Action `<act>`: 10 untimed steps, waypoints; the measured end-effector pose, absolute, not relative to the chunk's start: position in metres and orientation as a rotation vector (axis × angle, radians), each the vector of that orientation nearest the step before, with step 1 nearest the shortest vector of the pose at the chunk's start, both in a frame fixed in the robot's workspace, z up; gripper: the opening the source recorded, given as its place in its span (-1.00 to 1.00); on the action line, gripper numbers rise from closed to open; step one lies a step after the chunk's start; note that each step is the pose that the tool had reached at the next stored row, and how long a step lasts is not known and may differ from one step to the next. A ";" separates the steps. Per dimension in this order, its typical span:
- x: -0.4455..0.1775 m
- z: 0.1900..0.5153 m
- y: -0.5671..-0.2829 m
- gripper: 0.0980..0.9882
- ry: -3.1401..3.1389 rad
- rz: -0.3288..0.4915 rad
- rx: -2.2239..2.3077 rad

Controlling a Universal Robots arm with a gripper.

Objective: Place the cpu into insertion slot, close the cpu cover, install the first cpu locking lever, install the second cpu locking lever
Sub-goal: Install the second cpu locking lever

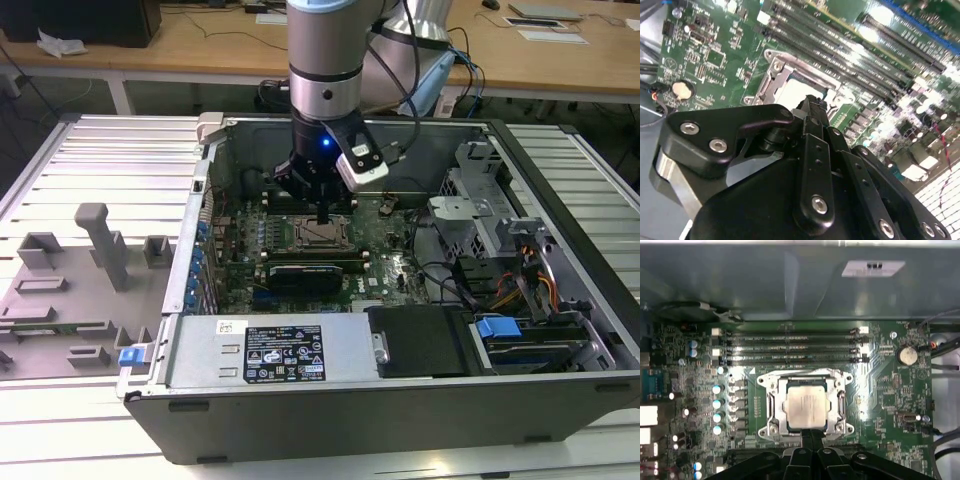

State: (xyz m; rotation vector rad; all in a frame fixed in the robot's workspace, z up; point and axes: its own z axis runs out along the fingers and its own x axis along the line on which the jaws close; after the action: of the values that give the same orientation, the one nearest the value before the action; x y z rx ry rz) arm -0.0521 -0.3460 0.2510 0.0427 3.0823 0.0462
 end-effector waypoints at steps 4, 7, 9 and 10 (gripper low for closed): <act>-0.053 0.251 -0.365 -0.98 3.082 0.046 0.043; -0.053 0.249 -0.377 -0.98 3.082 0.057 0.043; -0.054 0.248 -0.380 -0.98 3.080 0.138 0.045; -0.054 0.247 -0.380 -0.98 3.079 0.153 0.046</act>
State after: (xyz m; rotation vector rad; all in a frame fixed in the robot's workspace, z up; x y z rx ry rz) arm -0.0541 -0.3805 0.2471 0.0460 3.0792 0.1534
